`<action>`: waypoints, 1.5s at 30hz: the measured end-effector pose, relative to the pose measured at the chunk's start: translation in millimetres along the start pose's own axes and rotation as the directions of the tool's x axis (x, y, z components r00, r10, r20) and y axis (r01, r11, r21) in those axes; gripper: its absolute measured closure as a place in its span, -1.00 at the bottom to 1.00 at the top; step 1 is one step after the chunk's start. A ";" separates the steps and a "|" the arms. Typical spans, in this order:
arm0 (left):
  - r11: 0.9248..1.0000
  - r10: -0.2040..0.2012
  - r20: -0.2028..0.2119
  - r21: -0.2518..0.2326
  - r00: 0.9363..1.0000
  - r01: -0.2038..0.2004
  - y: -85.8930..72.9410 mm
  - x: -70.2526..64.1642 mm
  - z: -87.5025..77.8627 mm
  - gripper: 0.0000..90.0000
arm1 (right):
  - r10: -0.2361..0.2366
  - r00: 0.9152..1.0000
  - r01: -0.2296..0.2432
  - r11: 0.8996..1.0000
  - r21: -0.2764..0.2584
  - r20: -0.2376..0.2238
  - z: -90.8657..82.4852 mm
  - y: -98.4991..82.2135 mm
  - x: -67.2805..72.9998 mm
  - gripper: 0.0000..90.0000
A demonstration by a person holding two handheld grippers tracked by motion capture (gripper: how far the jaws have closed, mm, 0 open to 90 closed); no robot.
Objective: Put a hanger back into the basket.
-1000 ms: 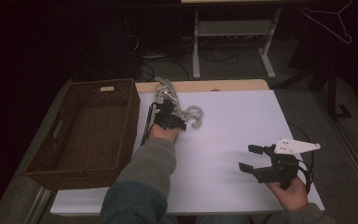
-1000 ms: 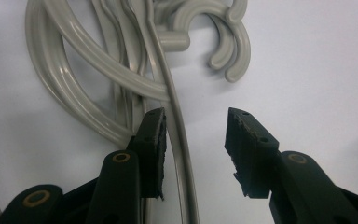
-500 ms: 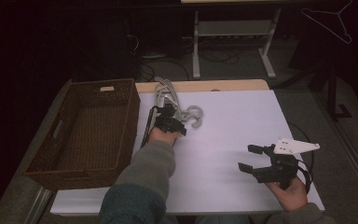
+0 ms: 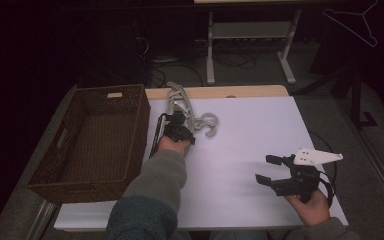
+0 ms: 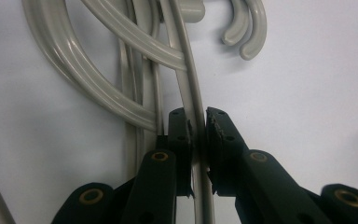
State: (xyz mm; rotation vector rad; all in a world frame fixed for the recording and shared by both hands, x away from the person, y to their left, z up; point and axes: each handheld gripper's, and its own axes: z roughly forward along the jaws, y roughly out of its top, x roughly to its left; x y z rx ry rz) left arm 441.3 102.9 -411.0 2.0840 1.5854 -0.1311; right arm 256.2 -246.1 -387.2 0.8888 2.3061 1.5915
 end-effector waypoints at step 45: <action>0.989 0.070 0.121 -0.136 0.990 -0.053 -1.9 18.0 -83.9 0.84 | -0.007 1.000 0.007 1.000 0.006 0.015 1.4 0.0 -0.2 -0.53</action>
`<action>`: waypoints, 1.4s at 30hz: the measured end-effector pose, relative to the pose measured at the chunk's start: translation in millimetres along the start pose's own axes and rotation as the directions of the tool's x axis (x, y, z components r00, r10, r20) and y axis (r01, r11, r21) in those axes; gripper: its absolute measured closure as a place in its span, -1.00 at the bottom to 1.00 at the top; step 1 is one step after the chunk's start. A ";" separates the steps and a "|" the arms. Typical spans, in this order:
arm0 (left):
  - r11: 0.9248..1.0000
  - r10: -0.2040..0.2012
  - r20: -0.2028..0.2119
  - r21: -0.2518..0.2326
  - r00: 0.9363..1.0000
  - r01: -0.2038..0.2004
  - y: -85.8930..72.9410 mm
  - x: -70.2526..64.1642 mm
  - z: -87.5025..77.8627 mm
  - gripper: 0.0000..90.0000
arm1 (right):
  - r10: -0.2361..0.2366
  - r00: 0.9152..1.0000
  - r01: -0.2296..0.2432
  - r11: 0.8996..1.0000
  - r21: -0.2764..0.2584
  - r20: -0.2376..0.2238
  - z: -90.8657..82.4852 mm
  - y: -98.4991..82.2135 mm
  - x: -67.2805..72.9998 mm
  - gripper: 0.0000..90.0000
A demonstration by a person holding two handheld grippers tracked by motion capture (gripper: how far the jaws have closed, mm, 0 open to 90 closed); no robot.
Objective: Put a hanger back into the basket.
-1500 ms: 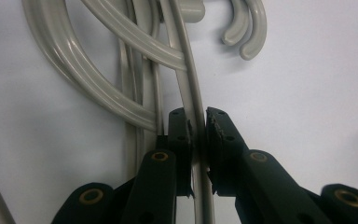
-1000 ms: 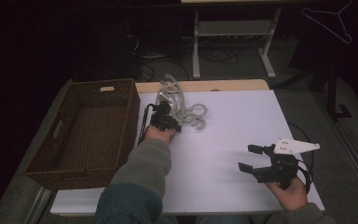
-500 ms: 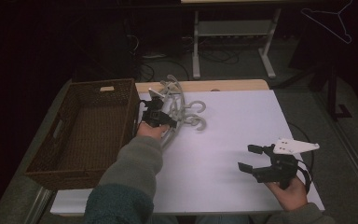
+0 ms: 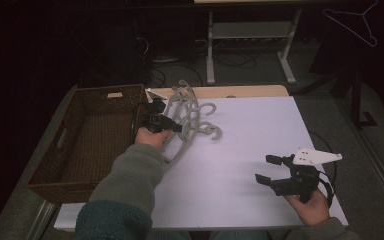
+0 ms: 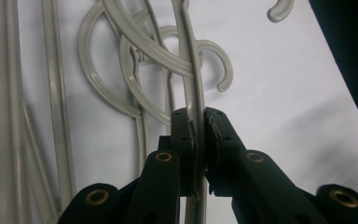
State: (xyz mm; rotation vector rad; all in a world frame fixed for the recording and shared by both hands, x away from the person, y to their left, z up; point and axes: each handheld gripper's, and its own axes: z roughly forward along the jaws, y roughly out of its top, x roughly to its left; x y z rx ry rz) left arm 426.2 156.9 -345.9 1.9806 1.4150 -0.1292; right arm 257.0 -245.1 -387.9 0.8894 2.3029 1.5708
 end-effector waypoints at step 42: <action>0.986 0.133 -0.068 -0.097 0.989 -0.139 -35.4 41.6 -155.5 0.84 | 0.016 0.999 -0.016 1.000 0.020 0.029 2.6 -1.4 -2.9 -0.53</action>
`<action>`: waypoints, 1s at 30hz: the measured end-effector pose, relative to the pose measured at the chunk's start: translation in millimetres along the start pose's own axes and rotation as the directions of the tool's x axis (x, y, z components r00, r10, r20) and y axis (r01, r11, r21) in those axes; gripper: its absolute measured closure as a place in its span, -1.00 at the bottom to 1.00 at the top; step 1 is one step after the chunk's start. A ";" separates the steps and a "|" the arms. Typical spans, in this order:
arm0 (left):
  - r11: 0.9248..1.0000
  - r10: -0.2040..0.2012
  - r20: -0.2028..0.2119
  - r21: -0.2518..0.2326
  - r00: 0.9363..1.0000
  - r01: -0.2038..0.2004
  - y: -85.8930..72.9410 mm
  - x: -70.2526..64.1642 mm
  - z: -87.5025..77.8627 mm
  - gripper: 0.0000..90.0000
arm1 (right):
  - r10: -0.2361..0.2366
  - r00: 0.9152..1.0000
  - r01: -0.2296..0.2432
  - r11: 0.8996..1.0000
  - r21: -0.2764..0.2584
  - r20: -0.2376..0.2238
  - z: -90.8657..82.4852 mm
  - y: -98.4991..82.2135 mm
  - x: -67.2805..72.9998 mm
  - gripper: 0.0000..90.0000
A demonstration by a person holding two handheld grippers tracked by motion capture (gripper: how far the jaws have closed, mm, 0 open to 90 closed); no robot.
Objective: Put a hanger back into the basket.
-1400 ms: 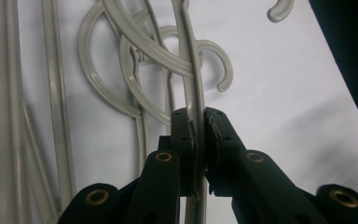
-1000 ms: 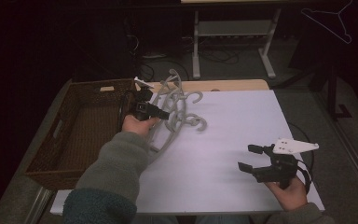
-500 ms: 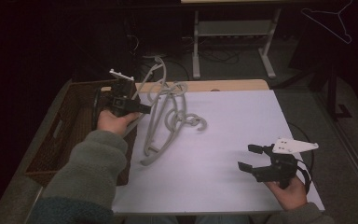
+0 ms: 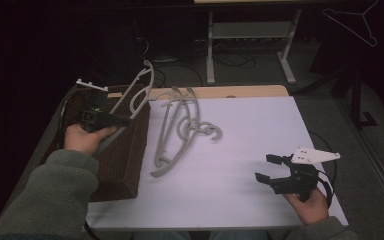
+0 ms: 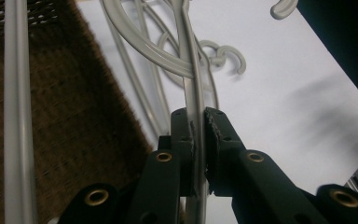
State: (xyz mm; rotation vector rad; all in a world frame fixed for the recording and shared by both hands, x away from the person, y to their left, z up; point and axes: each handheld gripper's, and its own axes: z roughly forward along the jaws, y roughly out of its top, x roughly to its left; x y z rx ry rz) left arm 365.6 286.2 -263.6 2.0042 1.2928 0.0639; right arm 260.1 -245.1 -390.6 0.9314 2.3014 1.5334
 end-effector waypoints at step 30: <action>0.997 0.052 0.063 0.048 0.997 -0.055 -76.3 74.8 -52.0 0.84 | 0.022 0.999 -0.022 1.000 0.013 0.035 2.7 -1.1 -1.9 -0.52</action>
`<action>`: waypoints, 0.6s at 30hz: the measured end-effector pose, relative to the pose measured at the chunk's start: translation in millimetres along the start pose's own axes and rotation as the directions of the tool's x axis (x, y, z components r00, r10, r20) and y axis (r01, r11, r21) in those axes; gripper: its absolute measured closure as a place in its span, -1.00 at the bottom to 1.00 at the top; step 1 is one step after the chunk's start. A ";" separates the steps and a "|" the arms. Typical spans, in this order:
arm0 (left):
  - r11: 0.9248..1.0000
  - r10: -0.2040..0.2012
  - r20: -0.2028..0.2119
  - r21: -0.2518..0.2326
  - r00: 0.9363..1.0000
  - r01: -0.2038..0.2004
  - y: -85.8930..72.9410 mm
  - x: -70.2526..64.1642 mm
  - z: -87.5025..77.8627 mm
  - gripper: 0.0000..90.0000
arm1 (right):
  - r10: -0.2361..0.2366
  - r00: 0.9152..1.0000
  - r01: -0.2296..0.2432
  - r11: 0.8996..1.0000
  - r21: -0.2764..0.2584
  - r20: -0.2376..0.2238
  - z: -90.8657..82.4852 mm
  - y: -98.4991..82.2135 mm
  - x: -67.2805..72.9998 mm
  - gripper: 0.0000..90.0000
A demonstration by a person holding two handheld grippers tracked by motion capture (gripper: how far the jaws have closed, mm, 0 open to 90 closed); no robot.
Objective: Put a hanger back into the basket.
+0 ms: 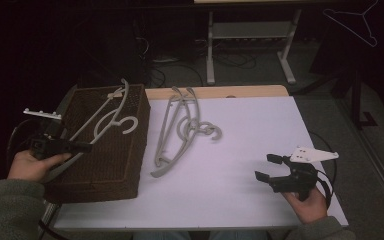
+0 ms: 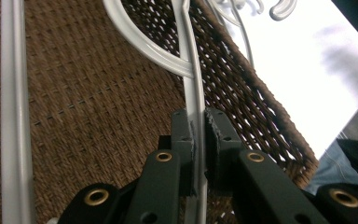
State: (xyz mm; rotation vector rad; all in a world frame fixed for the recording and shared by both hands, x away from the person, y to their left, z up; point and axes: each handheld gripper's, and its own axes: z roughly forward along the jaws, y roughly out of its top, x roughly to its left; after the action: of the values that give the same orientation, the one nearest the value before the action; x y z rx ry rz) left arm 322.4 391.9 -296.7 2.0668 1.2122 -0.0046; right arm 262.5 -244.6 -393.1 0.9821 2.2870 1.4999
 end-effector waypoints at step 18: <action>0.994 0.060 0.047 0.085 0.997 -0.064 -11.2 5.9 2.2 0.84 | 0.008 1.000 -0.008 1.000 0.001 -0.002 0.4 -0.3 0.1 -0.52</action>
State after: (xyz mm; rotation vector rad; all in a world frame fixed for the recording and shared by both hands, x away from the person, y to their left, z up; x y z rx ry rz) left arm 317.9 398.3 -306.8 2.1667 1.1386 -0.0743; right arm 262.5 -244.3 -393.6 0.9913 2.2875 1.5036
